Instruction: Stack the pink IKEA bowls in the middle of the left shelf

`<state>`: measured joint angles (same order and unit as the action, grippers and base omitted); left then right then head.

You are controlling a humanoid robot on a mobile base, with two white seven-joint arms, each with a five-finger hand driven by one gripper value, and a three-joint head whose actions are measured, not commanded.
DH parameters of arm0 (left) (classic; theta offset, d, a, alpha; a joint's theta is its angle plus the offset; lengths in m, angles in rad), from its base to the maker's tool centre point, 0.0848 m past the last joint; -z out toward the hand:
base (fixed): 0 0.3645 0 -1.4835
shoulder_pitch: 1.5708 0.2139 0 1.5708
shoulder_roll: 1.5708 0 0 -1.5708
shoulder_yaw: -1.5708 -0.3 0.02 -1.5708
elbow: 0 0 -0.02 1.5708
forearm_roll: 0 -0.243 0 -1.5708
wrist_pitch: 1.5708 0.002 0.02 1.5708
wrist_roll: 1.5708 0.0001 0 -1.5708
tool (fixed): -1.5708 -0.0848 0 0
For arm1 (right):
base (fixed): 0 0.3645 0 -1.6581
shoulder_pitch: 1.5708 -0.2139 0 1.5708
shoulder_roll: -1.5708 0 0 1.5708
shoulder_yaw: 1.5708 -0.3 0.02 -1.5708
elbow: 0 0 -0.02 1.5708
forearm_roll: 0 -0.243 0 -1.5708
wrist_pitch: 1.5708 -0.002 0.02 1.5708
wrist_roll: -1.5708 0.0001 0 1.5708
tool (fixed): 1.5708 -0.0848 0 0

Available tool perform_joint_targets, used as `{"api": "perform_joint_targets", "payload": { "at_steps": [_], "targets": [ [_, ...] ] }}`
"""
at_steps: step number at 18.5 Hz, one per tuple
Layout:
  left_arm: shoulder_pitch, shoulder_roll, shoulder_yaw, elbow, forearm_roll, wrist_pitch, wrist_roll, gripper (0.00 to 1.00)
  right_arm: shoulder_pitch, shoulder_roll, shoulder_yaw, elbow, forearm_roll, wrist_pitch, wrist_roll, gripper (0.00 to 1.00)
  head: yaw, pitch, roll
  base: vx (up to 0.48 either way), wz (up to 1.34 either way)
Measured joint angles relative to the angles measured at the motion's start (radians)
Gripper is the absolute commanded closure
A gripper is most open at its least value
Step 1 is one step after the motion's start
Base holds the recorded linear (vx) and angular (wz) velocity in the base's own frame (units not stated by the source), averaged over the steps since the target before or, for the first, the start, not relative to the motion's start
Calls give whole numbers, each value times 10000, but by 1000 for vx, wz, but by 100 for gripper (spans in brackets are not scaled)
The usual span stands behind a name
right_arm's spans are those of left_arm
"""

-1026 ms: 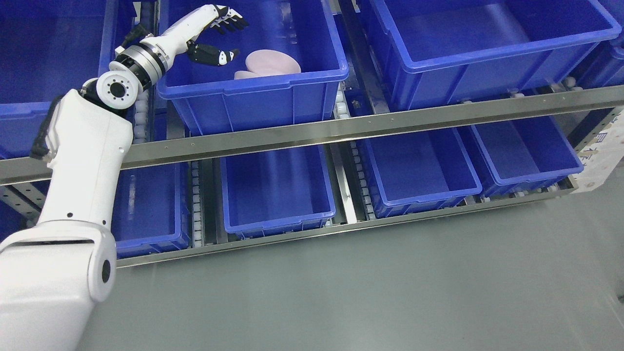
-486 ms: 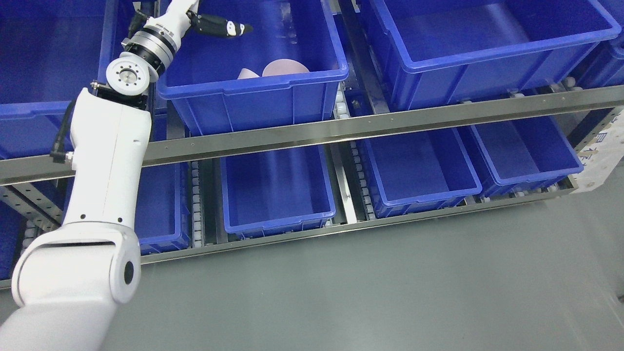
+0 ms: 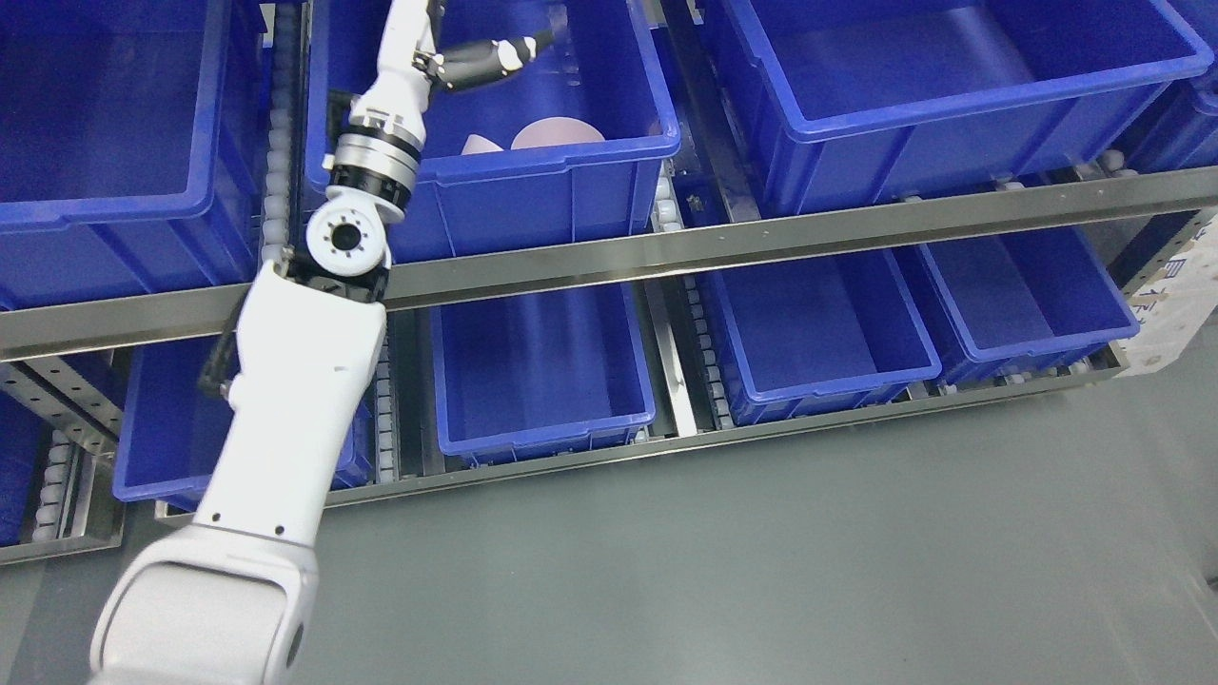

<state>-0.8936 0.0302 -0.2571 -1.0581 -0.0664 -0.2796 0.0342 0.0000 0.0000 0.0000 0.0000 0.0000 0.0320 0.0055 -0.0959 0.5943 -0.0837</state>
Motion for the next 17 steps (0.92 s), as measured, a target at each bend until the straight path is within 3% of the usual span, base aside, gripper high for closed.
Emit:
{"api": "perform_joint_targets", "payload": {
  "at_steps": [5, 11, 17],
  "targets": [
    [2126, -118, -1935, -1355, 413, -895, 92, 0, 0, 0, 0, 0, 0, 15, 0, 0, 0, 0, 0, 0, 0],
    [4325, -197, -3571, -2467, 590, -2306, -978, 0, 0, 0, 0, 0, 0, 24, 0, 0, 0, 0, 0, 0, 0],
    [6069, -245, -3544, -3066, 644, -2539, -272, 0, 0, 0, 0, 0, 0, 26, 0, 0, 0, 0, 0, 0, 0]
  ]
}}
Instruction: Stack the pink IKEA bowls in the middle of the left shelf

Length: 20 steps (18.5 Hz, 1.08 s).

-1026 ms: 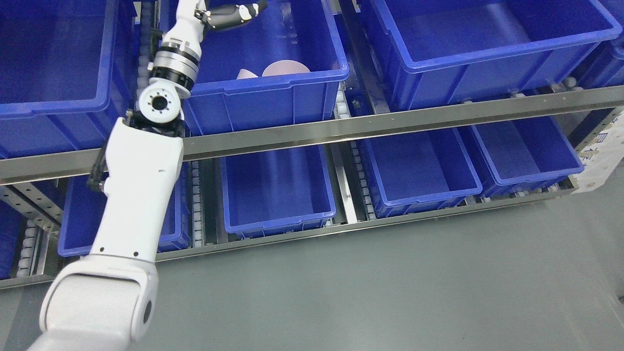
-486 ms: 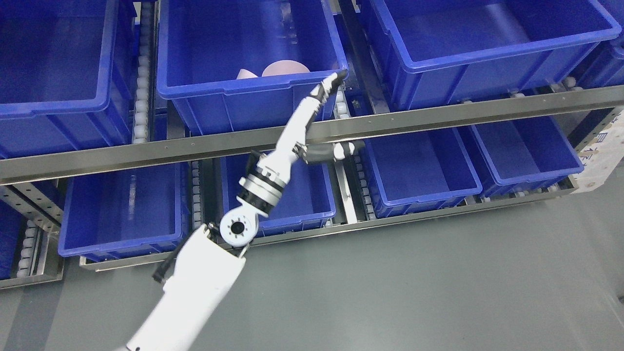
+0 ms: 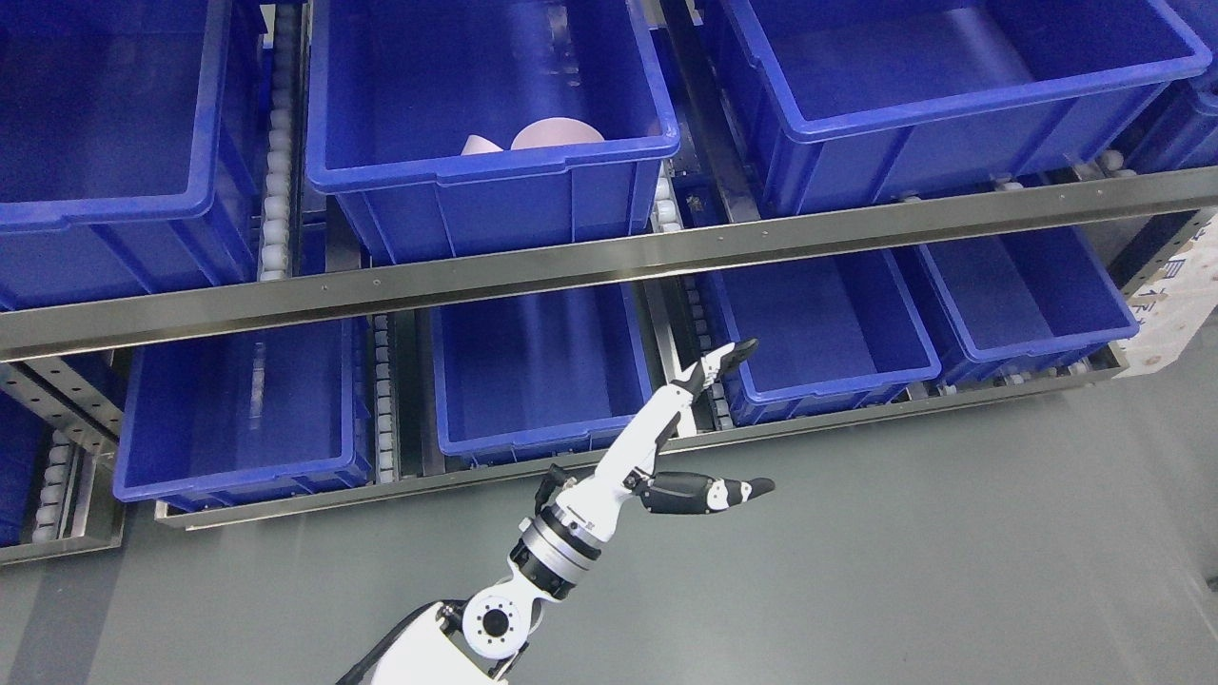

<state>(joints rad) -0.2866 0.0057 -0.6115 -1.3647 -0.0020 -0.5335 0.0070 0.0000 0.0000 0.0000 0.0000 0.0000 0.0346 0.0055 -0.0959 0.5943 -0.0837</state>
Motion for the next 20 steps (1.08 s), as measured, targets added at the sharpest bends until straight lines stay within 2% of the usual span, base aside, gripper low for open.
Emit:
{"api": "perform_joint_targets", "payload": {
  "at_steps": [6, 12, 20],
  "targets": [
    [770, -27, 1525, -298, 428, 511, 211, 0, 1, 0, 0, 0, 0, 0, 0, 0, 0, 0, 0, 0, 0],
    [719, -40, 2957, -237, 661, 996, 215, 0, 0, 0, 0, 0, 0, 0, 0, 0, 0, 0, 0, 0, 0],
    [728, -48, 3962, -167, 744, 1006, 64, 0, 0, 0, 0, 0, 0, 1, 0, 0, 0, 0, 0, 0, 0]
  ]
}}
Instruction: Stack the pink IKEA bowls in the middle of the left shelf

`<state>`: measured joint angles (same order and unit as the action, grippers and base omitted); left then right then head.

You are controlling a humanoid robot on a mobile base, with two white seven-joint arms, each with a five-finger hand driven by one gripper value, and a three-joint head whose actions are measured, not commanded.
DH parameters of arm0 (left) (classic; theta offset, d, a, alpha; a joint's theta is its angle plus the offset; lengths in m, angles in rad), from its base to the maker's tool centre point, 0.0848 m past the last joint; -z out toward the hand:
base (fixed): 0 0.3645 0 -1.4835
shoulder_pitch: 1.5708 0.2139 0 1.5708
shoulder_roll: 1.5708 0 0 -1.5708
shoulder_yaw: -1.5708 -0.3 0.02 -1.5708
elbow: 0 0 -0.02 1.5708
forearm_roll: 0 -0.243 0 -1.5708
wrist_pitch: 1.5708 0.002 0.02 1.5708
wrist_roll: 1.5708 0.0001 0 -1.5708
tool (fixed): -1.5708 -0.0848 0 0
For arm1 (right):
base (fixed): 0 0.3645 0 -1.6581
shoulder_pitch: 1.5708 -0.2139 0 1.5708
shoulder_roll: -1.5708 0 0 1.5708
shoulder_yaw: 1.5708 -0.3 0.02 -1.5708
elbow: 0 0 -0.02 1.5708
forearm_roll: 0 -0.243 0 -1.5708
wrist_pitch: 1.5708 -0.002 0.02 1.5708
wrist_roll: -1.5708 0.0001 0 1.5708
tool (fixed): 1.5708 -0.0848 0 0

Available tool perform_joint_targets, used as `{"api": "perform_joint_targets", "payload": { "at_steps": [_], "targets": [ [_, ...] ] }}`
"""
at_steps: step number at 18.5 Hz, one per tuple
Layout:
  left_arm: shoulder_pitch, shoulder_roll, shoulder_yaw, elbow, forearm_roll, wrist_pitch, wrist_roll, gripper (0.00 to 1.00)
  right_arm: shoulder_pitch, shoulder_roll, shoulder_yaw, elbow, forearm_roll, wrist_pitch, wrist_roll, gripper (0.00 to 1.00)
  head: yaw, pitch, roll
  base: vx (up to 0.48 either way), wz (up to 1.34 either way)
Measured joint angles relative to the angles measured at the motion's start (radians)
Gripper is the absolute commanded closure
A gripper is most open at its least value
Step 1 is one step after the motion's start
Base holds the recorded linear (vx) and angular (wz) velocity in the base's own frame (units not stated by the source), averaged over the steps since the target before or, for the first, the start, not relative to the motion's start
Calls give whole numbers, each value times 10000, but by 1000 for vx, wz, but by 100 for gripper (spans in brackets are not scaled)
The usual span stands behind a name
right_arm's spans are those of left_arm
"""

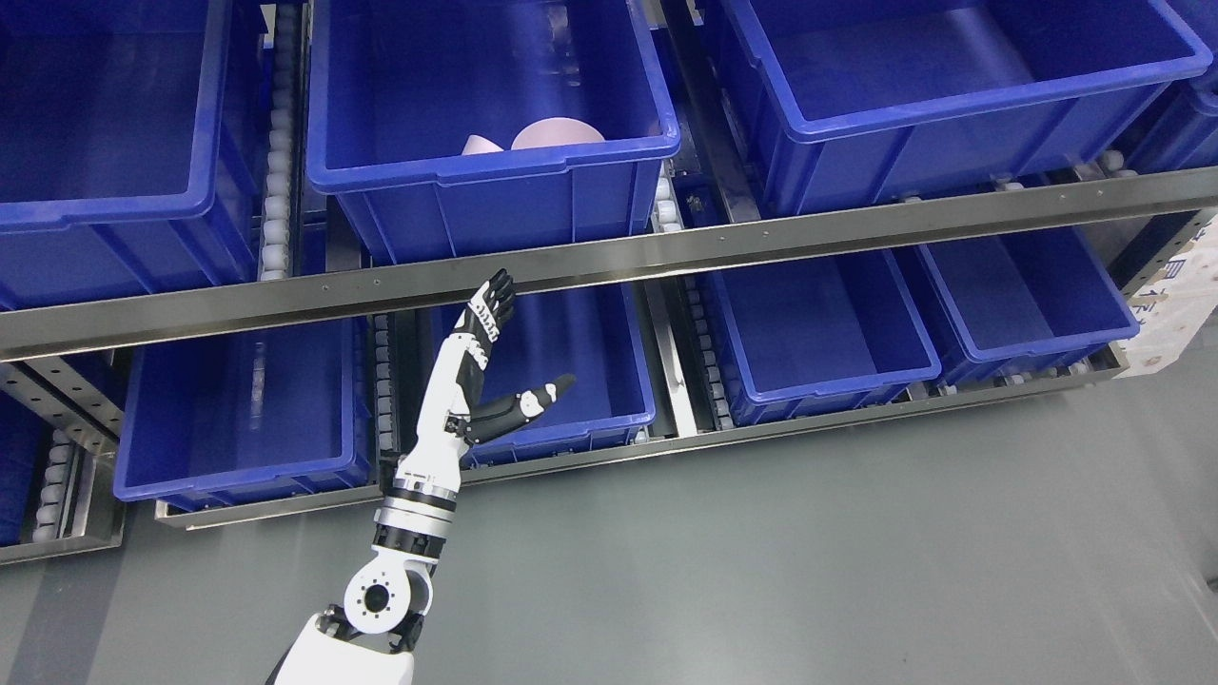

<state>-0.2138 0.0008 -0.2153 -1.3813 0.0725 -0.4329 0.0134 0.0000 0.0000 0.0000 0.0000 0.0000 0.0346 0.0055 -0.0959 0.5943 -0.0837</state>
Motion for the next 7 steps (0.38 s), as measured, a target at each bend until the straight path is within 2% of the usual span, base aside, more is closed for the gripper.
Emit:
{"api": "perform_joint_targets", "payload": {
  "at_steps": [7],
  "targets": [
    [25, -5, 395, 18, 28, 277, -127, 0, 0, 0, 0, 0, 0, 1, 0, 0, 0, 0, 0, 0, 0]
  ]
}}
